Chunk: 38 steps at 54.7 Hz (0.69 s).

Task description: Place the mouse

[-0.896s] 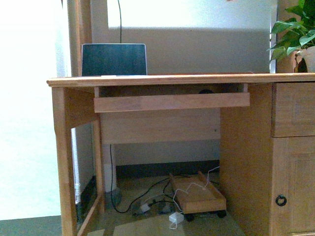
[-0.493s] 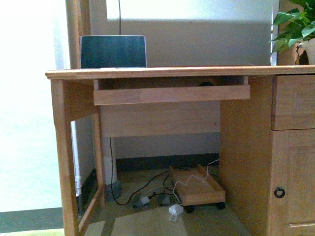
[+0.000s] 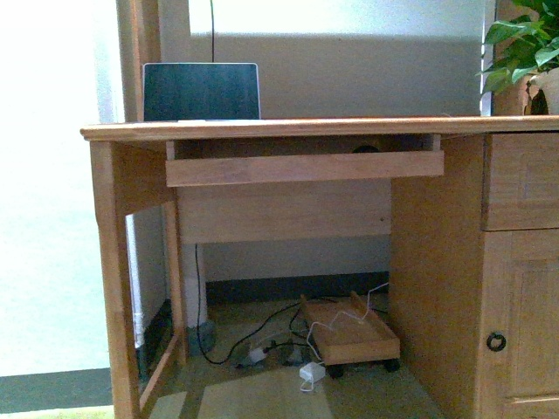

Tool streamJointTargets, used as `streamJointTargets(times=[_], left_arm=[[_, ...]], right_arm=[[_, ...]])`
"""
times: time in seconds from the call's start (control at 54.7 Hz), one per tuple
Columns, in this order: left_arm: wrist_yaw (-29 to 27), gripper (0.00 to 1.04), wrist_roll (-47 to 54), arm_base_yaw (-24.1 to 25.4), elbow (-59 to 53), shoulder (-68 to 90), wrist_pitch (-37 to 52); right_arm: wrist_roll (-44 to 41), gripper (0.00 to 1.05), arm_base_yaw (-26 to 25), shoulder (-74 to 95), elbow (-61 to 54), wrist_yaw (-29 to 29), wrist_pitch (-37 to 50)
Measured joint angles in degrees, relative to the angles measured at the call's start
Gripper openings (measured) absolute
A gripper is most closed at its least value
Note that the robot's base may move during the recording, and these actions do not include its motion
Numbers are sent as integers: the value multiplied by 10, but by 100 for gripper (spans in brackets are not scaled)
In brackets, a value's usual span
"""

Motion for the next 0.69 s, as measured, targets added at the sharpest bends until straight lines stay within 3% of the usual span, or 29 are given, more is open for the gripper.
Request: streamJointTargets(times=[0.695], left_arm=[[0,97,0,0,0,0,0]], right_arm=[[0,97,0,0,0,0,0]])
